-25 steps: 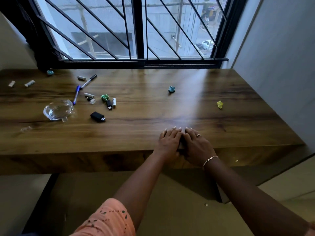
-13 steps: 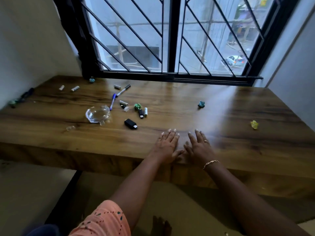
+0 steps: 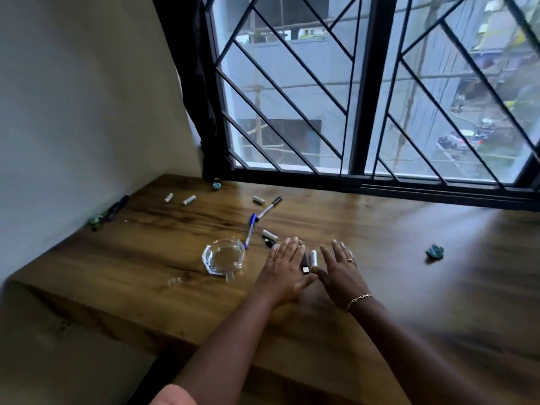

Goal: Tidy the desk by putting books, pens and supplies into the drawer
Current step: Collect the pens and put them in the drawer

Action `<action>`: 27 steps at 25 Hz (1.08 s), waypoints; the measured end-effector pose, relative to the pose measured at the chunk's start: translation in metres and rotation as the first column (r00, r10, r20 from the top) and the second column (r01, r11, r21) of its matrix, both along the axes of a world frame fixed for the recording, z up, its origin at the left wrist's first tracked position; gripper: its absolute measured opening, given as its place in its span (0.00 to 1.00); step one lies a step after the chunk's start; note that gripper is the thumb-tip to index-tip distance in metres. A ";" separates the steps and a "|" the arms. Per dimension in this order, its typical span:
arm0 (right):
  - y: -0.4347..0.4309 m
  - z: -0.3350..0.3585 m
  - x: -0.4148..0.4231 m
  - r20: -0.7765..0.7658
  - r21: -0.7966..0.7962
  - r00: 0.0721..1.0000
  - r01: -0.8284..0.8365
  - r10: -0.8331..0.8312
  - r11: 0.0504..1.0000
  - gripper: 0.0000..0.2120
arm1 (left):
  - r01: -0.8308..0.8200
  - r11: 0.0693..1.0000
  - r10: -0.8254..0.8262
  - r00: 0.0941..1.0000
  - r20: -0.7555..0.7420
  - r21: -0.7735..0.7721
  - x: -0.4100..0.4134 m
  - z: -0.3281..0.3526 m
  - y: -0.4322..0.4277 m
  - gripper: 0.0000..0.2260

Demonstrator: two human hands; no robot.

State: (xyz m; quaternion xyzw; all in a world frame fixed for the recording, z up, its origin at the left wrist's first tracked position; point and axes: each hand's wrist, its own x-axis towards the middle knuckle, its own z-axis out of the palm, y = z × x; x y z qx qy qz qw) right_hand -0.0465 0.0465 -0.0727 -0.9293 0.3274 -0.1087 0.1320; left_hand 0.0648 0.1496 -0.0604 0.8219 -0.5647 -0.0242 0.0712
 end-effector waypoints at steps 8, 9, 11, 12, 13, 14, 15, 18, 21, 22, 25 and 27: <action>-0.018 0.013 0.115 0.095 0.031 0.993 -0.073 0.070 0.997 0.25 | -0.140 0.987 0.134 0.987 -0.083 -0.074 0.101 0.014 0.003 0.58; -0.017 0.013 0.127 0.105 0.039 0.992 -0.075 0.070 0.996 0.24 | -0.150 0.986 0.144 0.985 -0.092 -0.066 0.112 0.013 0.005 0.60; -0.018 0.013 0.148 0.111 0.048 0.992 -0.072 0.066 0.996 0.22 | -0.185 0.980 0.177 0.978 -0.109 -0.068 0.128 0.013 0.008 0.58; -0.020 0.015 0.158 0.110 0.067 0.993 -0.057 0.049 0.996 0.21 | -0.201 0.977 0.191 0.973 -0.128 -0.072 0.135 0.014 0.007 0.53; -0.023 0.018 0.170 0.111 0.091 0.993 -0.037 0.027 0.995 0.20 | -0.214 0.974 0.200 0.968 -0.149 -0.081 0.144 0.017 0.005 0.45; -0.028 0.020 0.182 0.113 0.116 0.994 -0.010 -0.003 0.993 0.19 | -0.225 0.971 0.209 0.963 -0.172 -0.081 0.153 0.019 0.003 0.37; -0.033 0.022 0.193 0.117 0.138 0.992 0.022 -0.039 0.990 0.19 | -0.239 0.967 0.219 0.956 -0.197 -0.086 0.163 0.020 0.000 0.30; -0.054 0.024 0.222 0.136 0.188 0.975 0.146 -0.173 0.971 0.17 | -0.290 0.954 0.262 0.931 -0.252 -0.080 0.192 0.022 -0.013 0.18; -0.074 0.026 0.246 0.120 0.245 0.951 0.249 -0.284 0.937 0.14 | -0.334 0.943 0.319 0.911 -0.262 -0.014 0.214 0.022 -0.033 0.14; -0.081 0.026 0.254 0.109 0.256 0.942 0.282 -0.318 0.925 0.14 | -0.332 0.943 0.326 0.912 -0.250 0.016 0.219 0.020 -0.041 0.14; -0.092 0.026 0.276 0.047 0.230 0.929 0.347 -0.367 0.909 0.15 | -0.328 0.935 0.350 0.916 -0.198 0.134 0.223 0.013 -0.063 0.18; -0.096 0.021 0.286 -0.024 0.186 0.935 0.353 -0.355 0.917 0.17 | -0.331 0.926 0.361 0.917 -0.168 0.180 0.222 0.005 -0.073 0.22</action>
